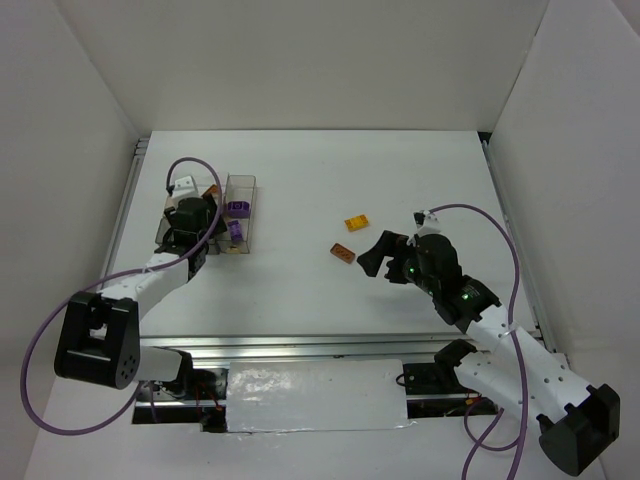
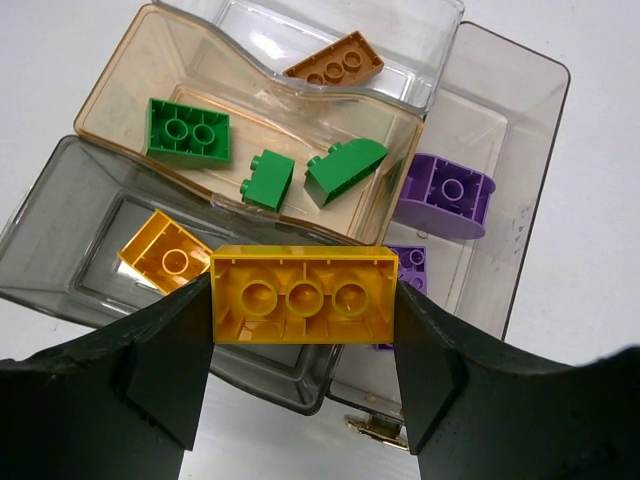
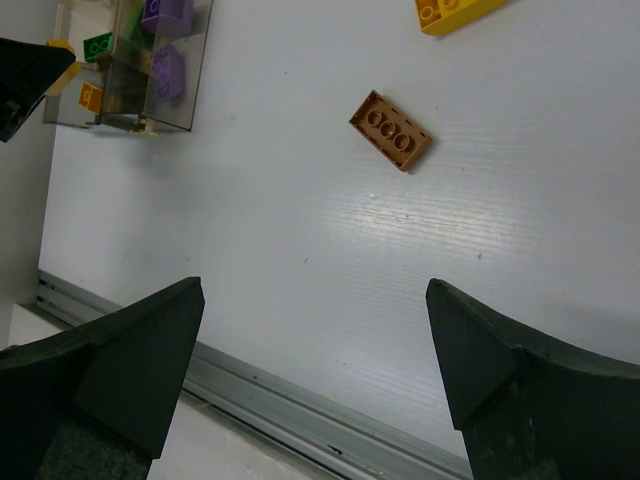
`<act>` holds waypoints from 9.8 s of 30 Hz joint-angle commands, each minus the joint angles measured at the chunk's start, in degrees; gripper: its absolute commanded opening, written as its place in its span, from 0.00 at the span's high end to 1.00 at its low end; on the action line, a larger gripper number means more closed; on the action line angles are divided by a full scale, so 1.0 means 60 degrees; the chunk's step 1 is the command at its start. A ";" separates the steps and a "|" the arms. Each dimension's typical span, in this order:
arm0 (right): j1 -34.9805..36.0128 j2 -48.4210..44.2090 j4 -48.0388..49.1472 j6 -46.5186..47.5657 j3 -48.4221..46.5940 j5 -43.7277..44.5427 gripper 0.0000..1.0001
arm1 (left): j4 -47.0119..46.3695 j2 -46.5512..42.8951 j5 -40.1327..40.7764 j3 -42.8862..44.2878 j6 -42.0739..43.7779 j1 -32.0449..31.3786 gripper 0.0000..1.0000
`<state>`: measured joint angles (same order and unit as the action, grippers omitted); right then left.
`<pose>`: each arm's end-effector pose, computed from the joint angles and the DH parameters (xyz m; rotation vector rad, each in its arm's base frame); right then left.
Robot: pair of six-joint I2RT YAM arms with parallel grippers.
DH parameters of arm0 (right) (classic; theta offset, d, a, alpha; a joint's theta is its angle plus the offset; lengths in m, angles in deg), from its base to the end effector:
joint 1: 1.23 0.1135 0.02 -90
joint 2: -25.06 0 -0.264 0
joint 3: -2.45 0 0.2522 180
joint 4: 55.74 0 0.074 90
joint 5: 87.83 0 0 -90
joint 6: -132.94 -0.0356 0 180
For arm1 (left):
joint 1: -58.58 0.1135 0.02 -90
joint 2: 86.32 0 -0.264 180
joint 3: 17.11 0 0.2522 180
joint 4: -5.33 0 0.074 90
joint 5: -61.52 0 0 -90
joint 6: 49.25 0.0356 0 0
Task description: Sort the legos into containers by color
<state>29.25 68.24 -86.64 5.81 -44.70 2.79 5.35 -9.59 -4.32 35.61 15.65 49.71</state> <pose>0.1526 0.0893 0.2620 0.1300 2.1157 0.7141 0.2858 -0.0299 0.2245 -0.5387 1.8758 0.0292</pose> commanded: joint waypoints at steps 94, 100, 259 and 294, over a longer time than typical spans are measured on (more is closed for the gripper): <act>-0.0451 -0.1572 -0.1113 -0.0141 -0.0456 0.0308 0.00 | 0.5067 0.3225 0.3426 0.6999 -0.2617 -0.3084 1.00; -0.0465 -0.1352 -0.0732 -0.0082 -0.0368 0.0057 0.00 | 0.6802 0.1513 0.3532 0.5056 -0.5028 -0.1367 1.00; -0.0436 -0.1908 -0.1727 0.0518 -0.1027 0.0365 0.00 | -0.2442 0.4674 -0.2548 0.4259 0.2631 0.2122 0.00; -0.0305 -0.3035 -0.6003 0.1821 -0.6695 0.3221 0.00 | 0.9992 -0.6985 -0.0835 0.5490 -0.0604 0.0906 0.00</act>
<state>27.13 51.71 -118.45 14.03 -81.22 19.29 60.60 -48.60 -12.43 70.19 12.24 56.29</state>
